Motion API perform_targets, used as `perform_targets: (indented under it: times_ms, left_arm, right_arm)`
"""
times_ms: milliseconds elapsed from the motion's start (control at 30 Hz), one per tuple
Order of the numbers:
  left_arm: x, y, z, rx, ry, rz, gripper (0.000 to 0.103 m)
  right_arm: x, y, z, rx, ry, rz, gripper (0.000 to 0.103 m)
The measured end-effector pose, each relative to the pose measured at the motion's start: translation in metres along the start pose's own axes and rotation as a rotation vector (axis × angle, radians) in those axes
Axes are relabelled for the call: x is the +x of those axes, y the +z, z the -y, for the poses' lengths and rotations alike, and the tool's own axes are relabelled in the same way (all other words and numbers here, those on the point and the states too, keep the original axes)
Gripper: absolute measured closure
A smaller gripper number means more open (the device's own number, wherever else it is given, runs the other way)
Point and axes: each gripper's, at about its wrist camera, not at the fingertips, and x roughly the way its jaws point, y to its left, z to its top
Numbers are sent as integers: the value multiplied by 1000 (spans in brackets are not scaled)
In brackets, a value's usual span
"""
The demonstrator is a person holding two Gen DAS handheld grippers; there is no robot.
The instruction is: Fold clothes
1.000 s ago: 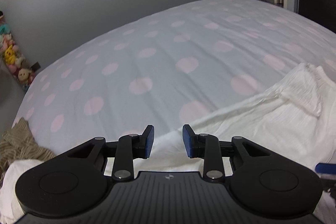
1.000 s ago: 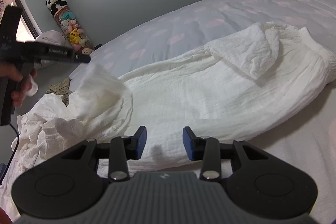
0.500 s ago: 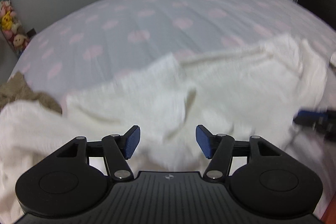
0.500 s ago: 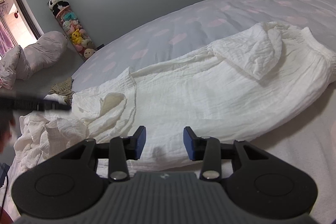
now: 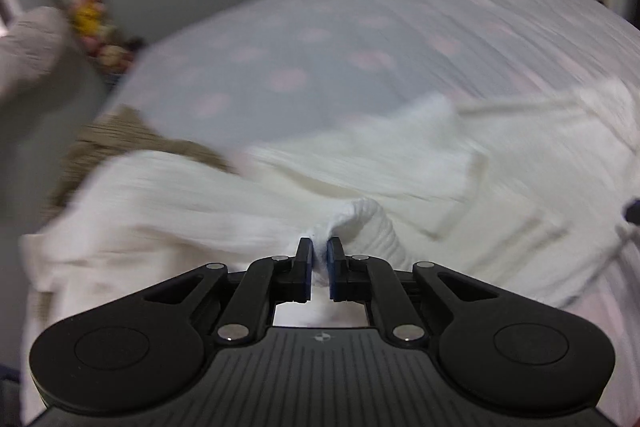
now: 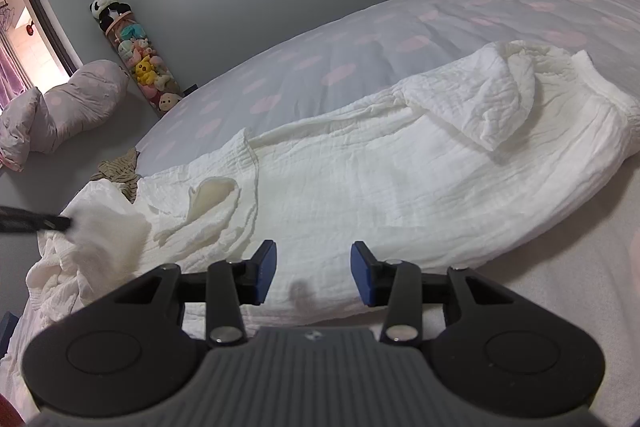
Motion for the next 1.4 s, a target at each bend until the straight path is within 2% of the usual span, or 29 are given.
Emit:
perform_targets:
  times_ms: [133,300,433,533,567,600,667,767,933,1067,1167,1267,1400]
  left_arm:
    - [-30,0,-67,-42,163,17,98]
    - [-50,-10,-150,-123,357,-22,98]
    - [-35,-25,-198,-157,514,-113,97]
    - [-19,-41,-224,-245,603,-210,92]
    - [-17,-46,-226,-279,614,-219,90]
    - [-18,-51,-223,-306,608,-210,87]
    - [-16,-54,-205,-308,539,-177,73]
    - [-13,-49,-168,-250,424,-124,72]
    - [-17,-26,-87,-106,188,31,72]
    - [-3,-16,-22,74,43,85,72]
    - [18,-23,18,248,32,105,72]
    - [35,-44,33,303,43,93,75]
    - [48,-71,28,282,68,44,83]
  right_arm:
    - [0,0,0,-1,-4,-2,58]
    - [0,-1,-1,-3,-11,-6,58]
    - [0,-1,-1,-8,-15,-11,58]
    - [0,-1,0,-7,-16,-12,58]
    - [0,-1,0,-7,-16,-12,58]
    - [0,-2,0,-8,-16,-12,58]
    - [0,-2,0,-9,-15,-13,58]
    - [1,-2,-1,-17,-12,-19,58]
    - [-3,-2,1,-5,-5,-6,58]
    - [-4,-2,3,5,-19,-13,57]
    - [-4,-3,2,-9,-38,-25,54]
    - [-5,-4,1,-20,-51,-32,53]
    - [-1,-5,-2,-37,-60,-47,50]
